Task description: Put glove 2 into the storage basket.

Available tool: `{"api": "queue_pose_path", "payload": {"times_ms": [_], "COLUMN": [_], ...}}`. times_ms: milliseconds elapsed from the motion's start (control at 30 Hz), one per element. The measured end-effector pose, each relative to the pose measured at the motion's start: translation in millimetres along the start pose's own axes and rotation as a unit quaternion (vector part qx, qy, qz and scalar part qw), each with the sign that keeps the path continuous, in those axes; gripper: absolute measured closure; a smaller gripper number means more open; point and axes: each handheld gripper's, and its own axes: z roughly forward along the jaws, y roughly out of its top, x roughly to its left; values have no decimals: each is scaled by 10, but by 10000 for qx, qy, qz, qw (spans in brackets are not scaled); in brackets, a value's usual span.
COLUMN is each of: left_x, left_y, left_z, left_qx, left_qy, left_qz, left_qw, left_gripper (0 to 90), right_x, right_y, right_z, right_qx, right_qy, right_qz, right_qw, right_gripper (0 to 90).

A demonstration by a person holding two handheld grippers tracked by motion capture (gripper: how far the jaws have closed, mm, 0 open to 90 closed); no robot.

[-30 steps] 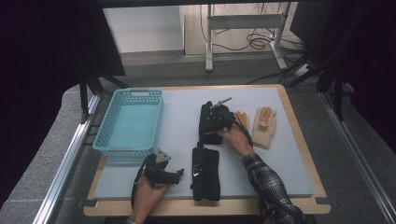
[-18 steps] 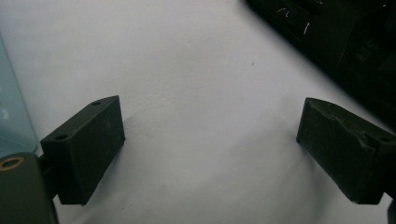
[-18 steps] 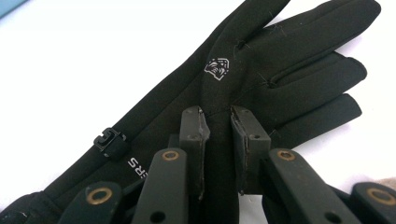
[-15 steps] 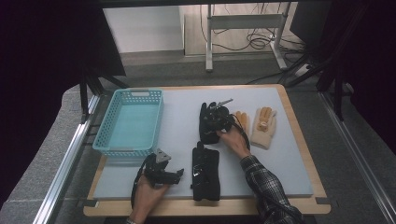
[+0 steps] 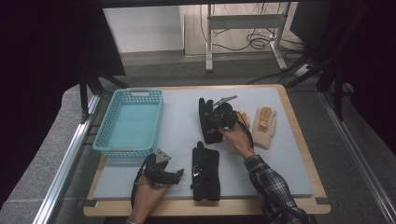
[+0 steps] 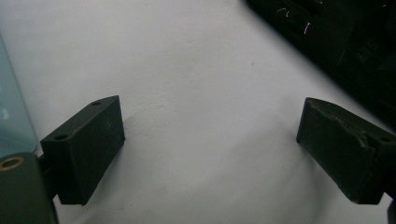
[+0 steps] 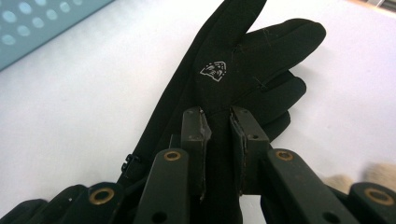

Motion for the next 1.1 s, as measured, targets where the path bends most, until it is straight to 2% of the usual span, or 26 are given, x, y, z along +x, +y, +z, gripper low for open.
{"api": "queue_pose_path", "payload": {"times_ms": [300,533,833,1000,1100], "left_x": [1,2,1,0,1], "left_y": [0,0,1,2,2], "left_z": [-1,0,-1,-3,-3], "left_qx": [1,-7,0,9,10], "left_qy": [6,7,2,4,9], "left_qz": [10,14,11,13,24], "left_qw": [10000,10000,10000,10000,10000], "left_gripper": [78,78,78,78,78], "right_x": [-86,-104,67,237,368], "right_y": [40,43,-89,-202,-268], "right_z": [-221,-374,-607,-760,-861], "right_qx": [-230,-302,-411,-460,-513], "right_qy": [-36,85,379,576,672], "right_qz": [140,253,302,315,227], "right_qw": [9996,9992,9980,9968,9962], "right_gripper": [761,760,757,757,756]}}
